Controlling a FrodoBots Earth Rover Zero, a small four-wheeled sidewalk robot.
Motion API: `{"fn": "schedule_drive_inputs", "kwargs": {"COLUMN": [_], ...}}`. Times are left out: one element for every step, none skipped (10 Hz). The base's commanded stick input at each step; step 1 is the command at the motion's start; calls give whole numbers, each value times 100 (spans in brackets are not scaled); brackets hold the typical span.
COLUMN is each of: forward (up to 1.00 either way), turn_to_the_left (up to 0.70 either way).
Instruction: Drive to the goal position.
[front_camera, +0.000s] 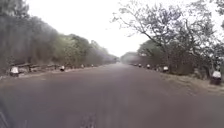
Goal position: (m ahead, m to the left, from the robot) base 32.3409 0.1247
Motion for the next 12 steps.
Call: {"fn": "schedule_drive_inputs", "kwargs": {"forward": [100,100,100,100,100,100,100,100,100,100,100,100], "turn_to_the_left": [0,0,0,0,0,0,0,0,0,0,0,0]}}
